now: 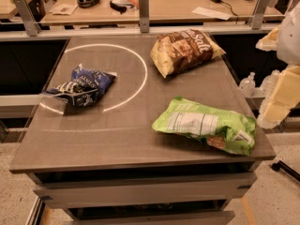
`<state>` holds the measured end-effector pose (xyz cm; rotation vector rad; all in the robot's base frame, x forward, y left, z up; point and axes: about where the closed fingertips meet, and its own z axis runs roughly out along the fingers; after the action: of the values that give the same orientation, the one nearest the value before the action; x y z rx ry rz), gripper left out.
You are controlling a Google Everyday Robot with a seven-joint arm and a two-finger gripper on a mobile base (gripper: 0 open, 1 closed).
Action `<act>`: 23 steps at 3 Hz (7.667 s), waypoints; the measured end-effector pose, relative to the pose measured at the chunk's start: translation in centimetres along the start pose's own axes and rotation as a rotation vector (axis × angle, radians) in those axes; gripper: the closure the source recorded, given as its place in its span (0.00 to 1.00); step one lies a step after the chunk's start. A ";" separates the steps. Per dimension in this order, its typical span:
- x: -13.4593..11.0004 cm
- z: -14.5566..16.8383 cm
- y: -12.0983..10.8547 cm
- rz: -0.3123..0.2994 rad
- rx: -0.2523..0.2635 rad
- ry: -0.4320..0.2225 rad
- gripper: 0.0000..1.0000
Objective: Move blue chip bag near green rice chip bag
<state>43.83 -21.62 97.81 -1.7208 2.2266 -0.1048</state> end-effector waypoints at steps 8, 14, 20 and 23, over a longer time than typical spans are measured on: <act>-20.5 0.7 2.9 -0.652 0.062 -0.230 0.00; -30.8 3.0 1.9 -0.810 0.366 -0.438 0.00; -36.6 13.0 -1.6 -0.814 0.025 -0.579 0.00; -37.7 15.3 -1.2 -0.835 0.065 -0.524 0.00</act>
Offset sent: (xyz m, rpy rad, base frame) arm -0.0066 0.0630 -0.0013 0.1729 -0.0303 0.1271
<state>57.80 16.05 91.55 -2.2031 1.0484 0.0782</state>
